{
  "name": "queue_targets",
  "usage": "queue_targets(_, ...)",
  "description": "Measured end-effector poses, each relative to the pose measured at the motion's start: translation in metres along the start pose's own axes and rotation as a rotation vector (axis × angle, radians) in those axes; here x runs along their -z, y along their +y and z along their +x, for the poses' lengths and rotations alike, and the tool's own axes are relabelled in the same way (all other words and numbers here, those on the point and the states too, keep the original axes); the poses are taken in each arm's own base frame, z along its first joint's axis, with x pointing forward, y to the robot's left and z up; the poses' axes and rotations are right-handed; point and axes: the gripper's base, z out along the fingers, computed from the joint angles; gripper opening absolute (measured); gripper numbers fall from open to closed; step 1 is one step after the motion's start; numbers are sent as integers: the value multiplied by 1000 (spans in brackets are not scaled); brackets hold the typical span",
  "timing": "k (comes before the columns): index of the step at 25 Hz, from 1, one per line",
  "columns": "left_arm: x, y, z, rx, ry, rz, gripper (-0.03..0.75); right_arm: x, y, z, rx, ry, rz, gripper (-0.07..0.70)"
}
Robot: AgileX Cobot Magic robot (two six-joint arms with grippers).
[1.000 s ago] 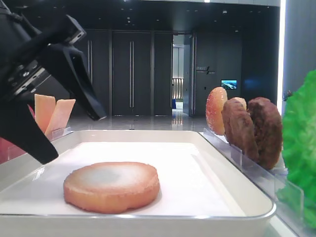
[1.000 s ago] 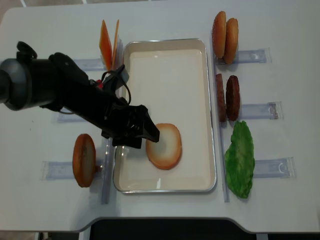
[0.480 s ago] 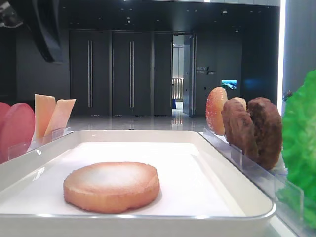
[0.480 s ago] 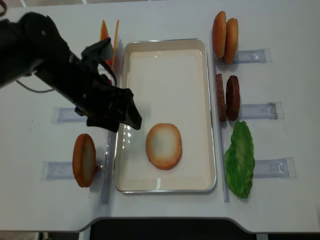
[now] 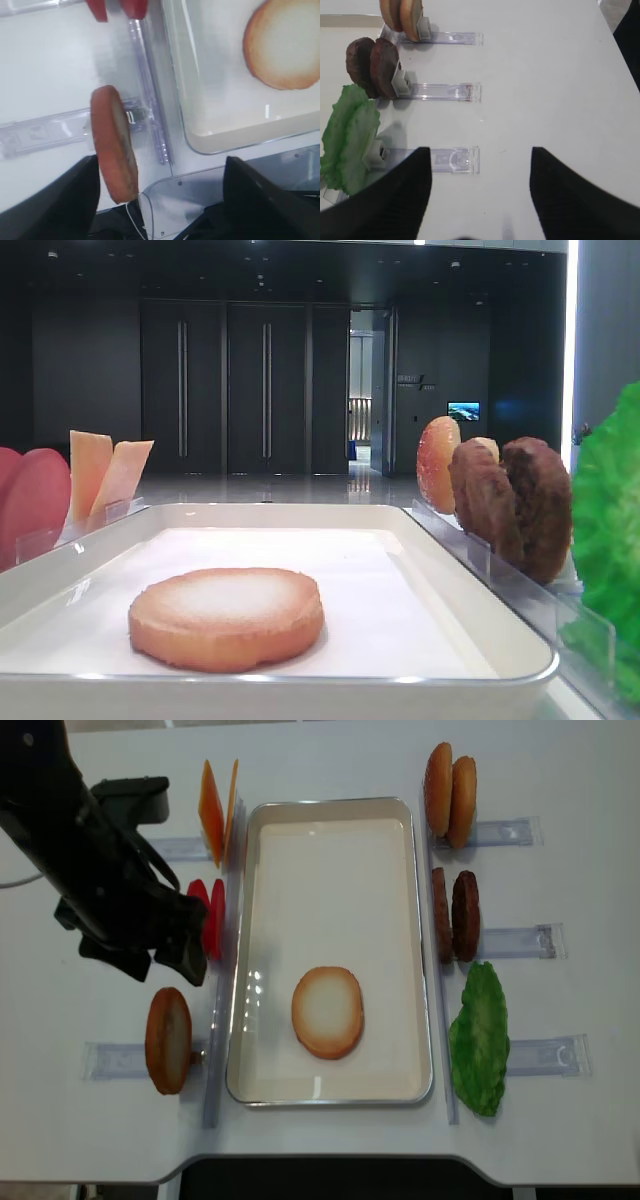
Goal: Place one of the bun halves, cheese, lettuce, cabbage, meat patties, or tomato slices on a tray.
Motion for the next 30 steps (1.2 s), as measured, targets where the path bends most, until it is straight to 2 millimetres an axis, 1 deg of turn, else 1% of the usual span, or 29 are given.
queue_targets(3,0,2,0,-7,-4,-26,580,0,0,0,0,0,0,415)
queue_targets(6,1,12,-2,23,-9,-37,577,0,0,0,0,0,0,415)
queue_targets(8,3,25,-4,48,-16,-61,576,0,0,0,0,0,0,415)
queue_targets(12,10,59,-4,103,-42,-128,576,0,0,0,0,0,0,415)
queue_targets(15,17,79,-1,129,-58,-163,576,0,0,0,0,0,0,415)
queue_targets(18,22,93,3,146,-70,-175,571,0,0,0,0,0,0,415)
queue_targets(21,26,100,6,158,-80,-182,566,0,0,0,0,0,0,415)
queue_targets(25,38,99,14,159,-126,-187,559,0,0,0,0,0,0,415)
queue_targets(27,48,96,23,157,-168,-190,559,0,0,0,0,0,0,415)
queue_targets(29,59,92,38,155,-218,-194,559,0,0,0,0,0,0,415)
queue_targets(30,67,89,50,154,-257,-197,559,0,0,0,0,0,0,415)
